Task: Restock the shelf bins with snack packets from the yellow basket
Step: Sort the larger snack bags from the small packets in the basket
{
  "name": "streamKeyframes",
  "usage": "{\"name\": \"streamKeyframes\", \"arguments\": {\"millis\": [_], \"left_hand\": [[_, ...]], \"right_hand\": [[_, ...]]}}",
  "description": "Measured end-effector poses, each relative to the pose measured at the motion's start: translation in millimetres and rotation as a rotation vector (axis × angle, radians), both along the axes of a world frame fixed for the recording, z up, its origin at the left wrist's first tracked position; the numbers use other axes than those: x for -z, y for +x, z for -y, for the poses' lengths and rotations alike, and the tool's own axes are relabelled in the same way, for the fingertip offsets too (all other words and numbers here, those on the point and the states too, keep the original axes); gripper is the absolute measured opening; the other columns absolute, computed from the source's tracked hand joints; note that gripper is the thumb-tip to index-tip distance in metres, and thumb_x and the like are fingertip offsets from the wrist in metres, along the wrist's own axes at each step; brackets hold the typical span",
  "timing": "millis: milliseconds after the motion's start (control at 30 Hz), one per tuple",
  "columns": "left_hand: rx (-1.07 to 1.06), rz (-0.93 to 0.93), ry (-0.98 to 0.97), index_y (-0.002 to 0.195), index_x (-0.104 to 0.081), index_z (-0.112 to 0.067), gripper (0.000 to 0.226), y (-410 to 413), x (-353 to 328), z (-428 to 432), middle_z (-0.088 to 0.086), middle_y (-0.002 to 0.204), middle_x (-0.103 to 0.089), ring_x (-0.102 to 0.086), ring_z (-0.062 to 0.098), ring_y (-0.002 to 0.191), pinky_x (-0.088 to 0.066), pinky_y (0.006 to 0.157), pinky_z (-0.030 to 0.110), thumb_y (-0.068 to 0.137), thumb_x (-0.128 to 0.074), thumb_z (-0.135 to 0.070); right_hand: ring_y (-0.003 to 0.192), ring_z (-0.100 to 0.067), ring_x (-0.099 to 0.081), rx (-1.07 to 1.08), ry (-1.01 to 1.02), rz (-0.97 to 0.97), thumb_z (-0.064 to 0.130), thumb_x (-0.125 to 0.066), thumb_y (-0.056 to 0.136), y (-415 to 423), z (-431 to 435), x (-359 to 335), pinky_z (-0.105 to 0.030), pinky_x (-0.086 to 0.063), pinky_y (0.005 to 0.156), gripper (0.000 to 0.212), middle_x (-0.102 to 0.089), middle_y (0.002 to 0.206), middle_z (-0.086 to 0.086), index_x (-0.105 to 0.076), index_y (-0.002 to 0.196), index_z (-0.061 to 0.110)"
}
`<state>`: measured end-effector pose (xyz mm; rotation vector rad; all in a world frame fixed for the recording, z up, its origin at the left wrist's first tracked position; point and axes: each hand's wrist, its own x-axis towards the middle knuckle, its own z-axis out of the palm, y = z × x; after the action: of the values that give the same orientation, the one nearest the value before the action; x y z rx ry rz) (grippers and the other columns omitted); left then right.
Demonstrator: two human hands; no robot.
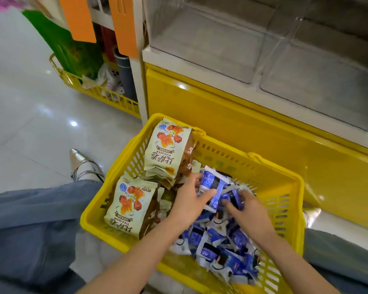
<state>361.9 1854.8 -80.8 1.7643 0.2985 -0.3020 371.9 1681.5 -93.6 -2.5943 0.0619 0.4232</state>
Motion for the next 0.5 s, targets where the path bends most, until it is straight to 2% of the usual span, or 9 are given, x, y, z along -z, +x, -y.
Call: {"name": "streamKeyframes", "arguments": {"millis": [67,133,200,233,267,300,367,433,500], "left_hand": [[0.061,-0.03,0.051,0.131,-0.043,-0.014,0.046,16,7,19,-0.011,0.106,-0.055,-0.049,-0.008,0.082,-0.035,0.065,-0.002,0.089,-0.06,-0.025],[0.156,-0.067,0.097,0.136,-0.037,-0.011,0.049,27,14,31,0.003,0.128,-0.052,-0.052,0.008,0.105,-0.035,0.079,0.005,0.092,-0.056,-0.023],[0.275,-0.086,0.168,0.14,-0.033,-0.011,0.051,31,20,36,0.007,0.141,-0.042,-0.043,0.017,0.125,-0.034,0.095,0.02,0.094,-0.054,-0.022],[0.317,-0.081,0.216,0.14,-0.032,-0.012,0.052,29,22,35,0.007,0.144,-0.039,-0.041,0.019,0.128,-0.033,0.098,0.023,0.094,-0.053,-0.023],[0.338,-0.07,0.25,0.141,-0.032,-0.014,0.052,26,24,32,0.006,0.145,-0.036,-0.039,0.019,0.129,-0.033,0.1,0.025,0.094,-0.053,-0.024],[0.343,-0.06,0.264,0.141,-0.032,-0.017,0.051,20,26,27,0.004,0.146,-0.035,-0.038,0.019,0.13,-0.033,0.101,0.025,0.094,-0.052,-0.024],[0.339,-0.06,0.293,0.14,-0.031,-0.021,0.05,2,31,10,0.001,0.147,-0.033,-0.036,0.017,0.132,-0.032,0.102,0.024,0.094,-0.052,-0.022],[0.371,-0.097,0.384,0.141,-0.028,-0.021,0.052,-20,40,-13,0.0,0.147,-0.031,-0.035,0.016,0.133,-0.031,0.106,0.027,0.094,-0.051,-0.023],[0.464,-0.16,0.515,0.143,-0.022,-0.018,0.055,-37,49,-33,0.004,0.148,-0.028,-0.031,0.018,0.135,-0.028,0.109,0.03,0.095,-0.048,-0.024]], "right_hand": [[0.073,-0.021,-0.062,0.072,-0.07,-0.045,0.051,-0.06,0.084,13,24,-5,-0.034,-0.05,0.063,0.04,-0.064,0.085,-0.005,-0.057,0.095,0.013],[0.076,-0.024,-0.062,0.102,-0.107,-0.109,0.047,-0.058,0.087,20,44,-6,-0.037,-0.048,0.065,0.043,-0.065,0.087,-0.01,-0.059,0.102,0.006],[0.105,-0.028,-0.057,0.082,-0.205,-0.136,0.039,-0.054,0.092,21,55,-5,-0.04,-0.046,0.087,0.047,-0.061,0.114,-0.014,-0.052,0.123,0.004],[0.119,-0.029,-0.049,0.057,-0.247,-0.105,0.036,-0.052,0.094,18,57,-4,-0.039,-0.04,0.099,0.049,-0.053,0.127,-0.014,-0.044,0.131,0.004],[0.124,-0.027,-0.043,0.036,-0.235,-0.043,0.034,-0.051,0.095,13,54,-4,-0.037,-0.036,0.103,0.05,-0.048,0.132,-0.011,-0.04,0.135,0.006],[0.124,-0.023,-0.044,0.013,-0.177,0.016,0.033,-0.051,0.095,7,48,-4,-0.033,-0.037,0.103,0.047,-0.048,0.131,-0.006,-0.041,0.135,0.01],[0.112,-0.012,-0.053,-0.074,-0.005,0.028,0.031,-0.051,0.095,-11,31,-4,-0.023,-0.044,0.091,0.036,-0.051,0.118,0.007,-0.046,0.128,0.019],[0.099,-0.002,-0.058,-0.21,0.131,-0.122,0.032,-0.051,0.094,-32,10,3,-0.016,-0.048,0.081,0.026,-0.052,0.107,0.015,-0.048,0.12,0.029],[0.104,-0.001,-0.055,-0.334,0.218,-0.291,0.035,-0.052,0.094,-52,-11,17,-0.018,-0.046,0.09,0.031,-0.055,0.117,0.011,-0.046,0.123,0.029]]}}
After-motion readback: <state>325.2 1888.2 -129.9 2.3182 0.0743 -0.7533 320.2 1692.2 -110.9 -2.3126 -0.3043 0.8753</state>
